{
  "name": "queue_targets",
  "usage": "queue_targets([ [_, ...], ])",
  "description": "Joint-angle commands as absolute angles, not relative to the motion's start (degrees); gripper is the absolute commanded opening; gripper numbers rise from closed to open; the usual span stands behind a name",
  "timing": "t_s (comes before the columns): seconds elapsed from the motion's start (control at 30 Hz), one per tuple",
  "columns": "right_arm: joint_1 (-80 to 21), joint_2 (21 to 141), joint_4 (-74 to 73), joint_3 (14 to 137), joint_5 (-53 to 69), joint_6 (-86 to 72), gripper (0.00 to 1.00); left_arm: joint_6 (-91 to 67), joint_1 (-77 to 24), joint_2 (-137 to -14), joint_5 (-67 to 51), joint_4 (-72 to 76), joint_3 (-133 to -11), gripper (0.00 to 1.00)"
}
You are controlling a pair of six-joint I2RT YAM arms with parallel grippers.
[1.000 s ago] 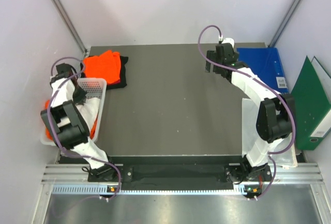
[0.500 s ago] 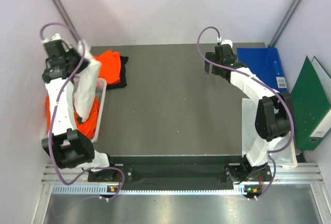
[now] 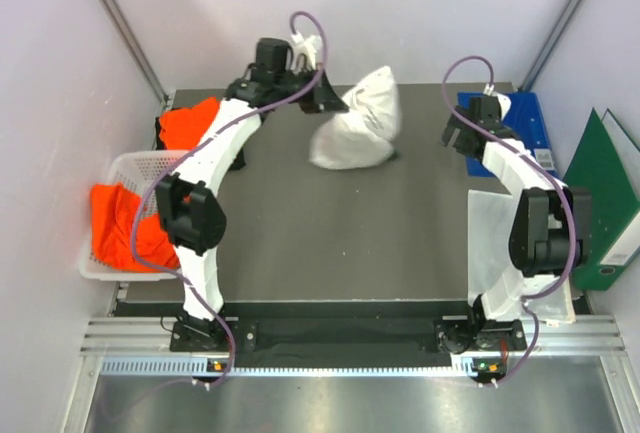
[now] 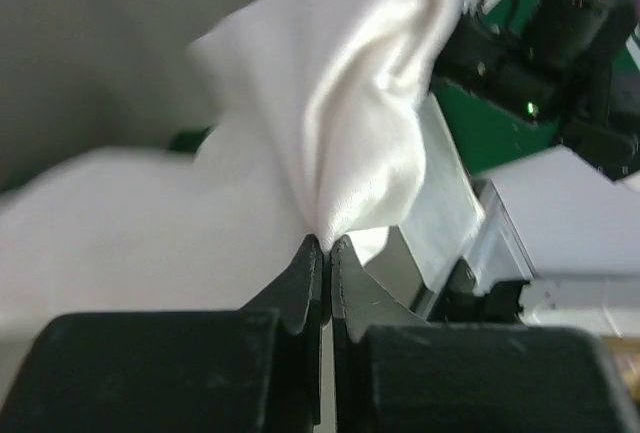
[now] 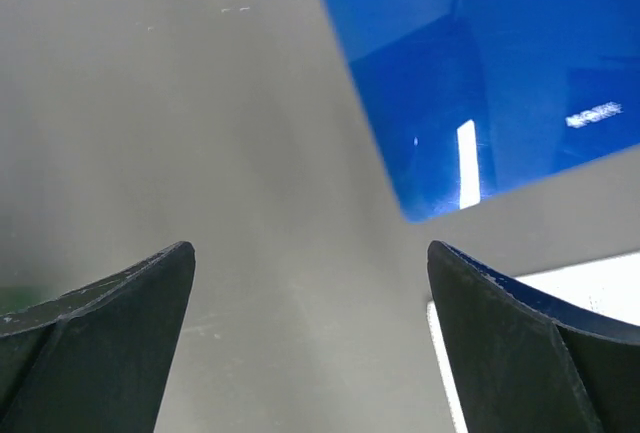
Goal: Fold and stack the t-shirts
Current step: Move the tshirt to the center of the board, then flatten out the tshirt
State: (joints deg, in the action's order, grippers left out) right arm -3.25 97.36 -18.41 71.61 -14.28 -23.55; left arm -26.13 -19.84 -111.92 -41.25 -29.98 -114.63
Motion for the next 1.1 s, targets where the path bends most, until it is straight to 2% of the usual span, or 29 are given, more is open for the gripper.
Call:
queue_targets([
  [0.0,-2.02,91.24,-15.21,70.05,-13.36,-24.7,1.0,-22.25,-20.57,-114.96,-50.11,-33.83,-113.85,0.0],
  [0.17,-2.02,89.65,-14.33,68.38,-7.75,-24.43,1.0,-15.65,-17.94,-119.34,-43.43,-42.61,-102.85,0.0],
  [0.3,-2.02,91.23,-16.26,66.63,-0.38,-27.42,0.99,-14.41,-12.67,-121.99,-29.92,-51.74,-95.9,0.0],
  [0.33,-2.02,91.67,-16.17,66.1,0.17,-27.86,0.99,-14.85,-11.7,-121.56,-23.53,-52.55,-94.67,0.27],
  [0.37,-2.28,91.67,-16.17,64.88,1.92,-28.47,0.99,-15.03,-10.65,-121.03,-21.81,-52.91,-92.4,0.76],
  [0.4,-2.55,91.58,-15.74,64.17,2.72,-28.65,0.99,-15.38,-8.98,-119.89,-20.49,-51.87,-91.16,0.98],
  [0.53,-3.16,91.75,-14.15,60.92,4.22,-29.71,0.99,-13.72,-9.22,-108.58,-18.11,-44.94,-88.07,0.99],
  [0.67,-3.51,94.3,-13.45,60.82,7.02,-31.11,0.99,-11.17,-14.14,-103.71,-16.61,-38.68,-90.08,0.99],
  [0.9,-4.74,104.48,-12.84,64.42,17.74,-34.19,0.96,-8.62,-21.78,-115.39,-20.22,-43.77,-102.47,0.99],
  [1.07,-8.16,110.21,-16.17,69.87,17.75,-34.37,0.95,-7.56,-23.55,-120.75,-19.34,-45.17,-107.48,0.99],
])
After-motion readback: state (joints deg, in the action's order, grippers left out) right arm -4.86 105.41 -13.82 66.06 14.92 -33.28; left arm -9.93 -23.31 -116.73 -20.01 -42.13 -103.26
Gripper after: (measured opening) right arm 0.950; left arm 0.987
